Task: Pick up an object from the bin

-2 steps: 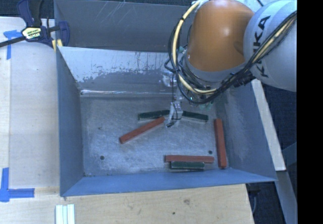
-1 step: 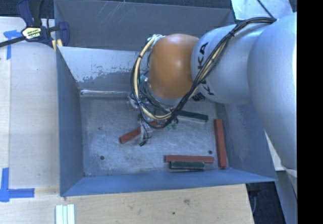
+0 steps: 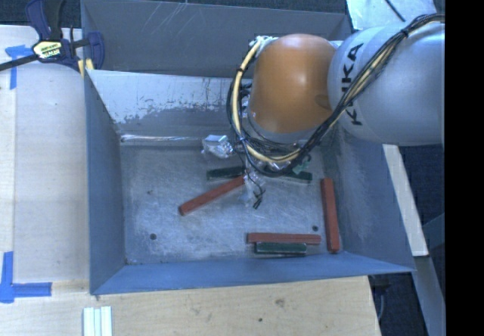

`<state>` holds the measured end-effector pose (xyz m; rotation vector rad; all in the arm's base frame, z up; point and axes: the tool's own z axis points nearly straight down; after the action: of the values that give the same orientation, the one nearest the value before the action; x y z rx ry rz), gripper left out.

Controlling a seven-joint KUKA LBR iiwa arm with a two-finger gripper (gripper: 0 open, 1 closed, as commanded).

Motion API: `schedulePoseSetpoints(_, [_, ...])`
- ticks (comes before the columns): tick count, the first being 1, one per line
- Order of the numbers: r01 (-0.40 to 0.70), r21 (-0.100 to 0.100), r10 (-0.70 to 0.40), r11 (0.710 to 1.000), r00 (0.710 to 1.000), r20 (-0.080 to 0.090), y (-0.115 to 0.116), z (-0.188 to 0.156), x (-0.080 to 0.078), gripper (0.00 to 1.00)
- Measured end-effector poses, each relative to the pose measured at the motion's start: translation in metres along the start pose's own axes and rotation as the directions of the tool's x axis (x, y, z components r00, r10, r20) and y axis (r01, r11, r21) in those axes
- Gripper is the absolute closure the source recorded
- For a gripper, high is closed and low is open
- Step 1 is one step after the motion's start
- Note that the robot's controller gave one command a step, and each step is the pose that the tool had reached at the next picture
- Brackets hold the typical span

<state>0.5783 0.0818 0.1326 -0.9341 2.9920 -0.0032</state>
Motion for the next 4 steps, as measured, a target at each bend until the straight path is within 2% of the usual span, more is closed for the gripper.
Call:
schedulePoseSetpoints(1, [0.396,-0.006,-0.396,0.918,0.918,-0.001,0.047,0.063,-0.050,0.00])
schedulePoseSetpoints(2, [0.391,-0.001,-0.391,0.920,0.920,0.003,0.044,0.059,-0.052,1.00])
schedulePoseSetpoints(3, [0.367,0.003,-0.368,0.930,0.930,0.005,0.017,-0.049,-0.062,1.00])
schedulePoseSetpoints(4, [0.368,-0.005,-0.368,0.930,0.930,-0.001,0.019,-0.044,-0.060,0.00])
